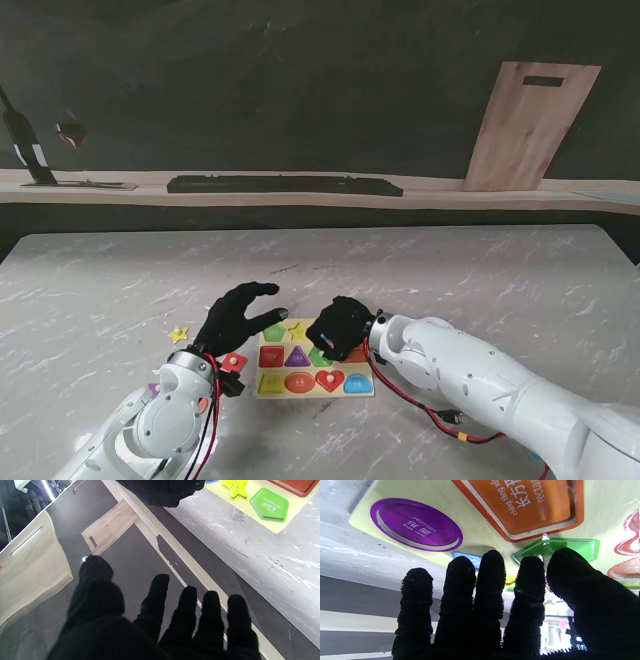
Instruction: Fit puzzle pieces into a puzzle board
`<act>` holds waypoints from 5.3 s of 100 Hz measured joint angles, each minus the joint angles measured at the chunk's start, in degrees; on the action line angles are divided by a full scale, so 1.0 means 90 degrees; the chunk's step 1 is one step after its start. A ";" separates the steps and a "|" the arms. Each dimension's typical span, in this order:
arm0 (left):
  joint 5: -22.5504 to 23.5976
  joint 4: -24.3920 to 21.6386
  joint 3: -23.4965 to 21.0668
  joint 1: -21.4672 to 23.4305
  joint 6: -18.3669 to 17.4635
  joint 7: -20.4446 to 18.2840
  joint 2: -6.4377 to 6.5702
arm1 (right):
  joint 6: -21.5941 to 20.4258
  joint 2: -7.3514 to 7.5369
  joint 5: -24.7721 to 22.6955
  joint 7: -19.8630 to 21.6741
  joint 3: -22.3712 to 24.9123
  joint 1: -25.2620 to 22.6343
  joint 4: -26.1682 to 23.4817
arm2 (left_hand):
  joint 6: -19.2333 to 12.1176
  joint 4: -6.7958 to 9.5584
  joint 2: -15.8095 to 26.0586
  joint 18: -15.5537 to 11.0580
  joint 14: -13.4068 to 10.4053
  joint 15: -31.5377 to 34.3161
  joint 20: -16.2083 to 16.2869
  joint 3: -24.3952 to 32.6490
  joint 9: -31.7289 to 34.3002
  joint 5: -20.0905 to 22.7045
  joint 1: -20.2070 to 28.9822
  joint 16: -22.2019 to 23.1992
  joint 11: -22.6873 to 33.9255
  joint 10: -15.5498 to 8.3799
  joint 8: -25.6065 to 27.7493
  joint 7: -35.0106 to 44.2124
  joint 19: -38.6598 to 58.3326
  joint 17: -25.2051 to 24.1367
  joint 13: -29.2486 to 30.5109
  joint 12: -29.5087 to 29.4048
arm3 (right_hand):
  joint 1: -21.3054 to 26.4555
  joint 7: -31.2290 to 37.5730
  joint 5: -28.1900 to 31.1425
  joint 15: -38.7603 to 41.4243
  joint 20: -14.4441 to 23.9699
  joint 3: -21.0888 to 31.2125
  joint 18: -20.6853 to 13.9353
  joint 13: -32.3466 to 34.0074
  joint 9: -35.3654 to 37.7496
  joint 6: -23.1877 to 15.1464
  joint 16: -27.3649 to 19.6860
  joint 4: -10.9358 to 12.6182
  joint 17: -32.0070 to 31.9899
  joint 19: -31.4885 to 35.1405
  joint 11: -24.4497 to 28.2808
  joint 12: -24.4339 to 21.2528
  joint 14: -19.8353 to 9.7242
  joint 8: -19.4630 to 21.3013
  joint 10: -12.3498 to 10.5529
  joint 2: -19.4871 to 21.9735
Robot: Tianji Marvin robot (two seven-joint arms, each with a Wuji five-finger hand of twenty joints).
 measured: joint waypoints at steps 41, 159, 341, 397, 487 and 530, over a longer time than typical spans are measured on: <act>-0.0010 0.0004 0.0010 -0.0006 0.0004 -0.0006 0.0000 | 0.0249 0.0022 0.0114 0.0343 -0.0015 0.0026 -0.0152 | 0.0000 0.0000 0.0001 0.0000 0.0001 -0.0001 0.0000 0.0000 0.0000 0.0000 0.0001 0.0000 -0.0001 0.0000 0.0000 0.0000 0.0000 0.0014 0.0000 0.0000 | -0.0004 0.0079 -0.0150 -0.0002 0.0000 -0.0384 -0.0002 -0.0136 -0.0227 -0.0259 -0.0001 -0.0146 -0.0086 -0.0005 0.0013 0.0346 -0.0004 -0.0122 -0.0003 0.0359; -0.0043 0.0007 0.0021 -0.0026 0.0052 -0.0006 -0.0003 | 0.1443 0.0123 -0.0014 0.0703 0.0633 -0.0551 -0.0851 | 0.0000 0.0000 0.0003 0.0000 0.0002 -0.0002 0.0000 0.0000 0.0000 0.0006 0.0004 0.0000 -0.0002 0.0000 0.0000 0.0000 -0.0002 0.0038 0.0000 0.0000 | -0.1004 -0.0960 0.0357 0.0086 0.0061 -0.2648 0.0153 -0.0210 -0.0239 0.0591 0.0003 0.0382 -0.0399 0.0024 0.0167 0.0522 0.0287 0.1681 0.0179 0.2017; -0.0081 0.0141 0.0133 -0.0158 0.0134 -0.0097 -0.0004 | -0.0451 0.1418 -0.2943 0.1033 0.6383 -0.3921 -0.2548 | 0.0000 0.0000 0.0067 0.0001 0.0005 -0.0002 0.0000 -0.0002 0.0003 -0.0027 0.0011 0.0000 -0.0002 0.0000 0.0000 -0.0140 -0.0008 0.0043 0.0000 0.0000 | 0.0260 -0.1605 -0.1575 -0.1225 -0.0145 0.0543 -0.0409 -0.0527 -0.1465 0.0293 -0.0513 0.0312 0.0260 -0.0567 -0.0727 0.0353 -0.0338 0.1038 -0.0311 -0.0835; -0.0085 0.0145 0.0146 -0.0163 0.0140 -0.0096 -0.0004 | -0.0407 0.1415 -0.2687 0.0882 0.6216 -0.3865 -0.2333 | 0.0000 0.0000 0.0068 0.0001 0.0005 -0.0002 0.0000 -0.0002 0.0003 -0.0026 0.0012 0.0000 -0.0002 0.0000 0.0000 -0.0140 -0.0009 0.0043 0.0000 0.0000 | 0.0653 -0.0814 -0.1197 -0.1147 -0.0142 0.0535 -0.0413 -0.0275 -0.0907 -0.0285 -0.0505 -0.0718 0.0392 -0.0564 -0.0727 0.0010 -0.0341 -0.0096 -0.0390 -0.0759; -0.0074 0.0135 0.0143 -0.0154 0.0157 -0.0088 -0.0005 | -0.0069 0.1313 -0.2013 0.1288 0.6007 -0.3726 -0.2181 | 0.0000 0.0000 0.0068 0.0001 0.0006 -0.0003 0.0000 -0.0002 0.0003 -0.0026 0.0012 0.0000 -0.0002 0.0000 0.0000 -0.0140 -0.0012 0.0043 0.0000 0.0000 | 0.0907 -0.0312 -0.0067 -0.1144 -0.0142 0.0479 -0.0413 0.0375 0.0912 -0.0366 -0.0522 -0.0939 0.0725 -0.0500 -0.1362 -0.0445 -0.0325 -0.1281 -0.0275 -0.0651; -0.0076 0.0135 0.0143 -0.0153 0.0158 -0.0085 -0.0006 | 0.0196 0.1188 -0.1800 0.1228 0.6234 -0.3998 -0.2575 | 0.0000 0.0000 0.0069 0.0001 0.0007 -0.0004 0.0000 -0.0002 0.0003 -0.0026 0.0012 0.0000 -0.0002 0.0000 0.0000 -0.0140 -0.0012 0.0043 0.0000 0.0000 | 0.0916 -0.0413 0.0426 -0.1152 -0.0142 0.0711 -0.0413 0.0682 0.1162 0.0292 -0.0584 -0.0937 0.1006 -0.0356 -0.1657 -0.0647 -0.0219 -0.1555 -0.0171 -0.1111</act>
